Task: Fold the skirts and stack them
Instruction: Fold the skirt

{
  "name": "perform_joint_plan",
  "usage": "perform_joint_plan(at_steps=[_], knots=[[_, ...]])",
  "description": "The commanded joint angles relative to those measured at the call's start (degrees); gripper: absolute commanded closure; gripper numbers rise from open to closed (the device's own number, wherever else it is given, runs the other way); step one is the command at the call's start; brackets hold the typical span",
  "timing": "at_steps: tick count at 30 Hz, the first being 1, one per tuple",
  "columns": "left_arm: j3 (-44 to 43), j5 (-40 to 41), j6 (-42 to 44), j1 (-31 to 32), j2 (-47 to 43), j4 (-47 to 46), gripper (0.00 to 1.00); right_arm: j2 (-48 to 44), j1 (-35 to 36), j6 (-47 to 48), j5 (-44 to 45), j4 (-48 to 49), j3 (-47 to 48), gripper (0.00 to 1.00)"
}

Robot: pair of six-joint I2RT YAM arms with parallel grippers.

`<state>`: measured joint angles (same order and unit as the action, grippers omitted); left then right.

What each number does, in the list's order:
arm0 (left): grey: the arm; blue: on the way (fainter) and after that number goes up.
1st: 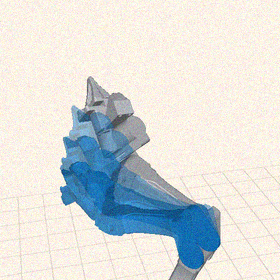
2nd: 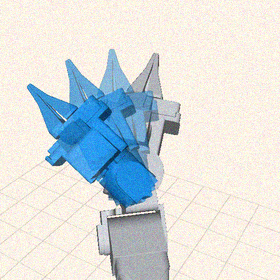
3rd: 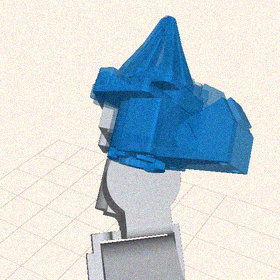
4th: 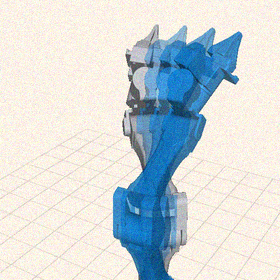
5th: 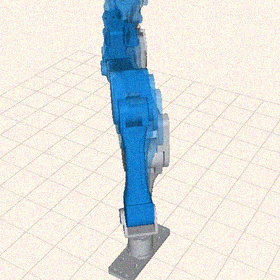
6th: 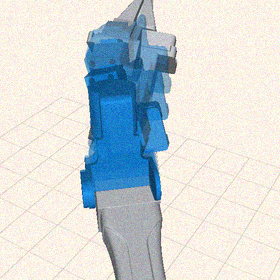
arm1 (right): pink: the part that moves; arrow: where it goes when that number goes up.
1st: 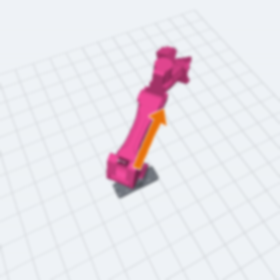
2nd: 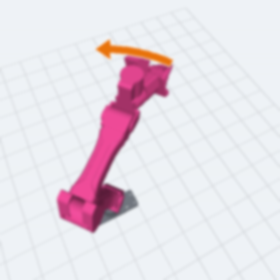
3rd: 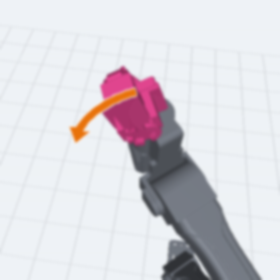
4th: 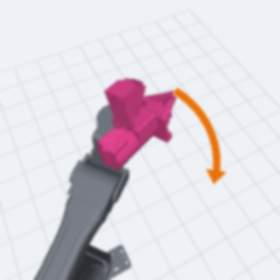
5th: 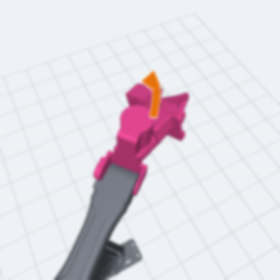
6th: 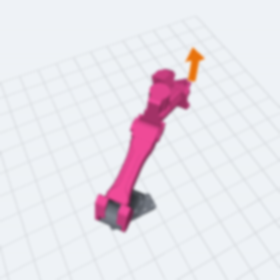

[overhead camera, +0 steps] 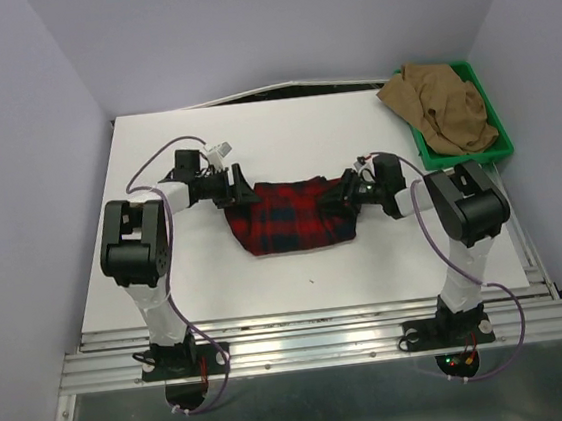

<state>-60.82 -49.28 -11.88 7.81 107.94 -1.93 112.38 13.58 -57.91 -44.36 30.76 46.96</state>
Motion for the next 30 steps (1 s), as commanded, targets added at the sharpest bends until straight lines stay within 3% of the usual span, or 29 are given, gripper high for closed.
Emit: perform_joint_plan(at_steps=[1,2,6,9,14,19,27,30], knots=[[-6.06,3.94,11.08,-0.08,-6.5,5.0,0.22,-4.96,0.48,-1.24,-1.34,2.45,-1.08,0.51],[-6.85,2.97,11.44,-0.08,-8.17,5.62,0.15,-7.32,0.48,-1.76,-2.56,2.81,-0.65,0.48],[-6.07,-1.52,9.78,0.27,-17.56,6.24,0.04,-13.13,0.48,0.42,-5.56,-0.96,4.87,0.16],[-3.53,-6.34,6.62,1.41,-22.14,5.72,0.02,-15.6,0.48,5.15,-7.23,-7.09,9.44,0.06],[5.87,-8.99,-1.9,7.03,-26.46,-3.13,0.03,-14.03,2.5,9.84,-9.94,-15.64,13.15,0.03],[16.23,-11.01,-11.04,11.52,-20.33,-11.94,0.07,-7.98,5.31,6.32,-14.0,-11.17,10.44,0.06],[13.8,-5.06,-11.07,4.59,-1.97,-10.55,0.11,6.34,2.77,6.84,-12.68,-10.02,9.9,0.1],[12.31,-3.2,-9.31,2.04,-0.63,-8.0,0.12,8.03,2.15,6.67,-12.51,-10.11,10.52,0.12]])
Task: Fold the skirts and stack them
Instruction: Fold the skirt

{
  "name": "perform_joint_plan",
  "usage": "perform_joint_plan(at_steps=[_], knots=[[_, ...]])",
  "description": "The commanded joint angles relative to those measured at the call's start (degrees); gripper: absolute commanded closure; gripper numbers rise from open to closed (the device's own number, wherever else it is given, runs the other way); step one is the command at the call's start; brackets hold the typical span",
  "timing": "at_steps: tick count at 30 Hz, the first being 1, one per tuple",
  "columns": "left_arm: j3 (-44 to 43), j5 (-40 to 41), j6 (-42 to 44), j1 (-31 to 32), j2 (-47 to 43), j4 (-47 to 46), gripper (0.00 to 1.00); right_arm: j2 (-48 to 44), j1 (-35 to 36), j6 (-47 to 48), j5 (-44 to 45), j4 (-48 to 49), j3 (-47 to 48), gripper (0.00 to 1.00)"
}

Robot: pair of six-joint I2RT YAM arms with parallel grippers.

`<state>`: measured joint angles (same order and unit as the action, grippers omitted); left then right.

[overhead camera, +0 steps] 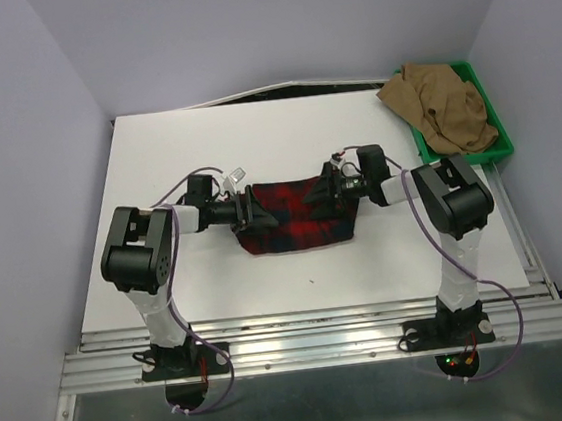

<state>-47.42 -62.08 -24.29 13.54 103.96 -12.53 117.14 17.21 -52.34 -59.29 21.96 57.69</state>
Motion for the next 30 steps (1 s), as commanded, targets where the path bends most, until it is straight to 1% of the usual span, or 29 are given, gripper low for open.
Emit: perform_joint_plan(at_steps=[1,3,5,7,8,9,10,13,14,17,19,22,24,26,28,30], knots=[[-1.44,9.79,3.72,-3.96,3.35,2.86,0.12,3.53,-1.48,1.1,2.16,-1.21,0.14,0.16],[-3.02,9.09,5.56,-3.7,1.96,4.61,0.13,2.75,-1.48,-0.38,0.59,-0.34,1.28,0.21],[-4.25,6.12,9.06,-2.82,-0.41,6.89,0.14,-0.67,-1.48,-2.41,-0.12,1.06,1.81,0.21],[-5.66,4.18,13.89,-0.28,-5.33,9.8,0.13,-4.27,-1.48,-6.36,-2.05,3.96,3.3,0.21],[-6.1,3.9,14.62,0.69,-7.18,10.94,0.12,-5.33,-1.48,-7.68,-2.58,4.84,4.0,0.21],[-6.45,3.55,14.63,1.31,-10.24,11.65,0.12,-6.22,-1.48,-9.78,-2.76,6.77,5.49,0.21],[-6.98,3.11,14.1,2.1,-11.4,11.48,0.12,-6.83,-1.48,-10.32,-2.85,7.48,6.28,0.21],[-10.23,3.46,9.54,2.19,-12.64,7.45,0.12,-7.37,-1.48,-9.72,-1.8,7.75,10.05,0.21],[-11.98,3.55,6.66,2.19,-11.43,4.65,0.11,-6.24,-1.48,-9.54,-1.36,7.66,10.94,0.21],[-15.58,4.69,3.47,2.11,-8.0,0.34,0.12,-3.33,-1.48,-9.46,-0.48,7.75,13.57,0.21],[-17.0,6.18,1.27,1.49,-3.87,-2.65,0.12,0.18,-1.48,-8.75,0.39,7.58,15.16,0.21],[-18.84,9.6,0.04,0.26,2.72,-2.93,0.12,5.45,-1.48,-7.78,1.19,7.4,16.31,0.21],[-20.78,12.32,-0.05,-1.14,6.94,-1.36,0.14,8.0,-1.48,-7.34,1.37,7.4,16.84,0.21],[-21.57,16.28,-0.83,-2.28,8.79,-1.26,0.14,11.42,-1.48,-6.38,1.19,7.31,17.19,0.22],[-22.54,17.95,-1.11,-3.69,10.12,-1.18,0.14,12.84,-2.1,-5.58,1.72,7.14,17.54,0.22],[-24.99,19.53,1.17,-4.31,9.6,-0.13,0.14,12.85,-2.71,-5.76,2.25,7.14,19.2,0.22]])
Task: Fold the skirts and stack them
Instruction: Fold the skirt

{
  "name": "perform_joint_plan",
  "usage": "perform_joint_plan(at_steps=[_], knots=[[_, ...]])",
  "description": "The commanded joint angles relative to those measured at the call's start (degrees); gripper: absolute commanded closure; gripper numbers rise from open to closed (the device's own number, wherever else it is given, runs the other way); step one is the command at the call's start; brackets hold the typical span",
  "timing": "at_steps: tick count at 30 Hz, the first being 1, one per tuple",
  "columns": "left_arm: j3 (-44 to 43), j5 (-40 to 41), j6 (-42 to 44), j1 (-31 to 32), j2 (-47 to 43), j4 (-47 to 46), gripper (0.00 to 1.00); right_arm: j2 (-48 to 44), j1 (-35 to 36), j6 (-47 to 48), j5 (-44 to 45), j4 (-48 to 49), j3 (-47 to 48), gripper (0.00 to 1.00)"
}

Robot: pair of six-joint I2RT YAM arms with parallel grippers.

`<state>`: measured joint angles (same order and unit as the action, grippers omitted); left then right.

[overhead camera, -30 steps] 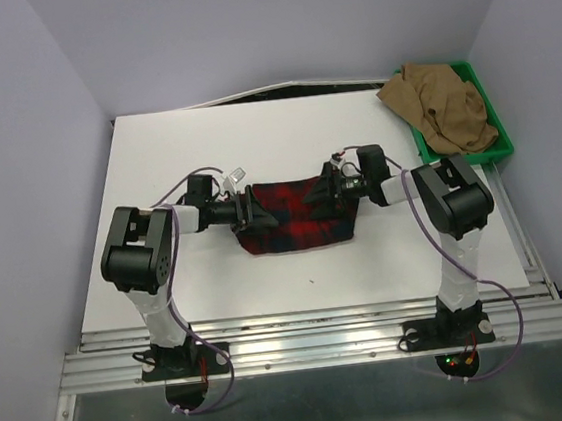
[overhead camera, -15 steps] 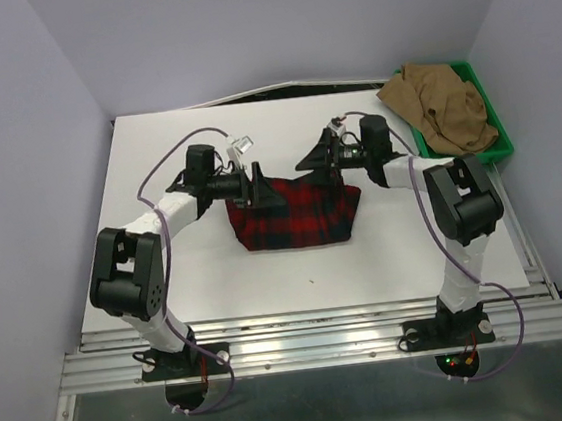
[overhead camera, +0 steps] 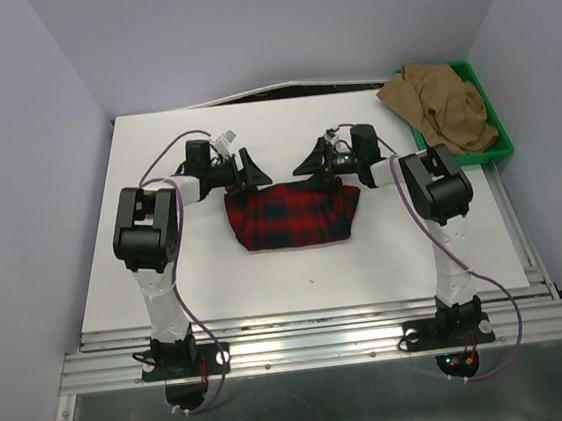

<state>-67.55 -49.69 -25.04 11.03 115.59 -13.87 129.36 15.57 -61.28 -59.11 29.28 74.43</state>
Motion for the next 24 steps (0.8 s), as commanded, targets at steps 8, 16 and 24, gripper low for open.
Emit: perform_joint_plan(at_steps=[8,16,24], knots=[[-21.64,29.79,20.09,-0.75,-13.36,19.12,0.01,-9.9,-1.6,11.24,0.31,-10.62,18.1,0.09],[-18.24,66.04,25.76,16.55,-31.38,28.28,0.01,-25.9,-2.13,40.86,14.62,-44.02,24.97,0.0],[-2.78,55.32,5.36,22.09,-38.16,29.51,0.01,-39.7,-2.13,55.73,32.56,-60.03,14.79,0.0]])
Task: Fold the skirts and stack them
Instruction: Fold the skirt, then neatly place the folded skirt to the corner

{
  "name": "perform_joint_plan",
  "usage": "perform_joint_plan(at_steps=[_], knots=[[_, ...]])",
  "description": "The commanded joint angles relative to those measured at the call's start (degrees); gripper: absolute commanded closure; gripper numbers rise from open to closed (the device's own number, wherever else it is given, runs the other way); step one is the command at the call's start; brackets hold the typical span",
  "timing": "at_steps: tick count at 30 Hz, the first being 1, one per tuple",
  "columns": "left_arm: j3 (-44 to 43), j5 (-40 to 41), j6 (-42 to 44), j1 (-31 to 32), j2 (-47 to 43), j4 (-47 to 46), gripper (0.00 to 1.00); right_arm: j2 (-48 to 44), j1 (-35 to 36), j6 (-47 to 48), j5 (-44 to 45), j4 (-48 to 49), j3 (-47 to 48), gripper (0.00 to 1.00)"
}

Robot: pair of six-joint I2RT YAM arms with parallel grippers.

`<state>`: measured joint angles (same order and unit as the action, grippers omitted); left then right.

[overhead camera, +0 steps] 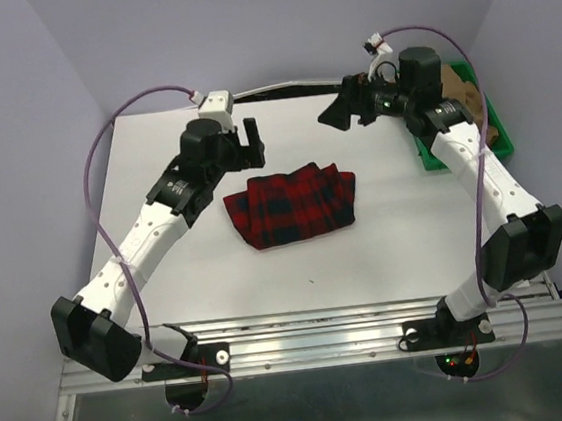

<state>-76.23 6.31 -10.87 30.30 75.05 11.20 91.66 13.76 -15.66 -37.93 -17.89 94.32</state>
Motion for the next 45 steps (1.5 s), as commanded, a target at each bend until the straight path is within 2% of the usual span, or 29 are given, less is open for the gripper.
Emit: perform_joint_plan(at_steps=[1,2,6,13,19,22,26,31,34,35,38,41,44,45], knots=[[7.04,0.8,-9.77,4.48,2.39,4.27,0.01,-3.31,-0.31,10.73,12.87,-13.31,-7.9,0.0],[8.8,1.6,-11.43,7.81,2.65,4.01,0.01,-5.94,-0.31,11.26,15.23,-13.49,-9.41,0.0],[10.13,5.99,-15.31,14.06,5.62,3.3,0.01,-9.73,-0.31,11.53,19.29,-13.57,-14.6,0.0],[0.04,14.78,-23.22,17.33,20.46,9.45,0.01,-8.52,-1.45,11.53,19.74,-13.49,-16.81,0.0],[-9.28,13.03,-25.51,17.42,34.88,13.14,0.01,-6.41,-1.98,11.79,19.65,-13.66,-15.49,0.0],[-9.56,11.64,-26.83,16.55,39.12,13.5,0.01,-5.61,-1.98,12.06,20.09,-13.75,-15.92,0.0],[-6.22,10.92,-26.92,11.28,41.06,12.88,0.02,-4.74,-2.51,12.14,20.27,-13.57,-16.19,0.0],[-5.24,13.46,-21.4,-0.84,40.97,14.1,0.03,-3.85,-3.04,11.97,19.65,-13.49,-15.93,0.0],[-9.71,12.43,-11.22,-6.72,44.65,17.0,0.03,-3.07,-3.04,11.88,19.13,-13.4,-15.75,0.0],[-11.56,11.37,-3.62,-7.88,46.4,19.45,0.04,-2.63,-3.04,11.79,18.86,-13.4,-15.66,0.0],[-16.75,8.92,8.45,-11.91,50.72,20.7,0.02,-1.84,-3.04,11.62,18.25,-13.4,-15.57,0.0],[-17.9,-1.08,15.16,-19.2,50.55,18.42,0.02,-1.39,-3.04,11.44,18.25,-13.4,-15.49,0.0],[-23.86,-0.25,23.08,-22.12,53.52,19.1,0.02,-1.22,-3.04,11.62,18.16,-13.4,-15.66,0.0],[-29.19,-0.33,25.0,-22.74,56.5,20.69,0.02,-1.22,-3.56,11.62,17.98,-13.31,-15.66,0.0]])
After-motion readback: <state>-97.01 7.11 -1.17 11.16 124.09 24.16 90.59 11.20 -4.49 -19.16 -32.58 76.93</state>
